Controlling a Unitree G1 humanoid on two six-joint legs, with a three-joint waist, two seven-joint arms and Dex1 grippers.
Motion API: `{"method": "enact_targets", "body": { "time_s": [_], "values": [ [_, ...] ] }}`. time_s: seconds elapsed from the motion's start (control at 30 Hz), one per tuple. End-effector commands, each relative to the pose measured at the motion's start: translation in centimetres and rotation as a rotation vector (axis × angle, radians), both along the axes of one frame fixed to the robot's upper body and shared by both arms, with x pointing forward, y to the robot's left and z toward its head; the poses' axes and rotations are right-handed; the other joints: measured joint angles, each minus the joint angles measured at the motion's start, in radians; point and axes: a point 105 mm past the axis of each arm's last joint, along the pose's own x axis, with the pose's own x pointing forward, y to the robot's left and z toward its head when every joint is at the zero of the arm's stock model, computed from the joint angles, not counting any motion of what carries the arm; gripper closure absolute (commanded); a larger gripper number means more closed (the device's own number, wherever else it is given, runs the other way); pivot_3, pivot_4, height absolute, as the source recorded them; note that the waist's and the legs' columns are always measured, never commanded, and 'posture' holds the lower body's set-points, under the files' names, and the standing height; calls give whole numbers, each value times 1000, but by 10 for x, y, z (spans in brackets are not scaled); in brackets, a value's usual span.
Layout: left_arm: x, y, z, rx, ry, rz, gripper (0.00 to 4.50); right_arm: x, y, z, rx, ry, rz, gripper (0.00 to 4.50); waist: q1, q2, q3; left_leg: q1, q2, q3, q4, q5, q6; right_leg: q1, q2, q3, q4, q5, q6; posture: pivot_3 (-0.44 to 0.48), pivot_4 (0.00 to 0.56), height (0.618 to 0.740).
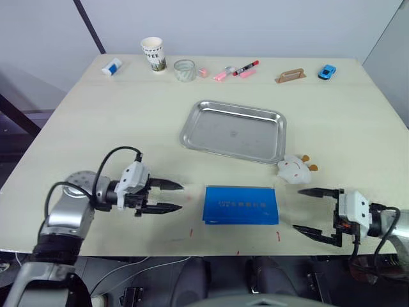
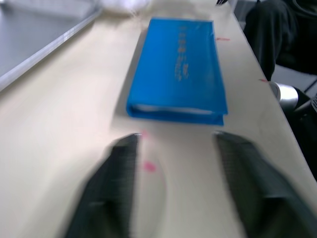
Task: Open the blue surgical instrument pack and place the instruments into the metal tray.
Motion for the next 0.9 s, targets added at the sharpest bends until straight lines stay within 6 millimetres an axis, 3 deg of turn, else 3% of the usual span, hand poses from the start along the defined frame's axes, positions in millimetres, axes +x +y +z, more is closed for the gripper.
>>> {"method": "enact_targets", "body": {
  "time_s": [0.03, 0.33, 0.53, 0.9],
  "values": [
    [-10, -9, 19, -7, -45, -124, 29, 2, 5, 2, -49, -146, 77, 0, 0, 0, 1, 0, 0, 0, 0, 0, 0, 0, 0, 0, 0, 0, 0, 0, 150, 725],
    [-15, -22, 26, 21, -68, -208, 29, 15, 33, 7, -93, -378, 208, 0, -2, 3, 3, 1, 0, 1, 0, 0, 0, 0, 1, 1, 1, 0, 0, 0, 150, 725],
    [-18, -27, 26, 27, -59, -227, 29, 18, 41, 7, -131, -456, 269, 0, 1, 3, 3, 1, 0, 1, 0, 0, 0, 0, 0, 1, 1, 0, -1, 0, 150, 725],
    [-22, -26, 22, 32, -35, -231, 29, 13, 26, 13, -130, -467, 284, 0, 0, 2, 3, 1, 0, 2, 0, 0, 0, 0, 0, 1, 2, 0, -1, 0, 150, 725]
  ]
}}
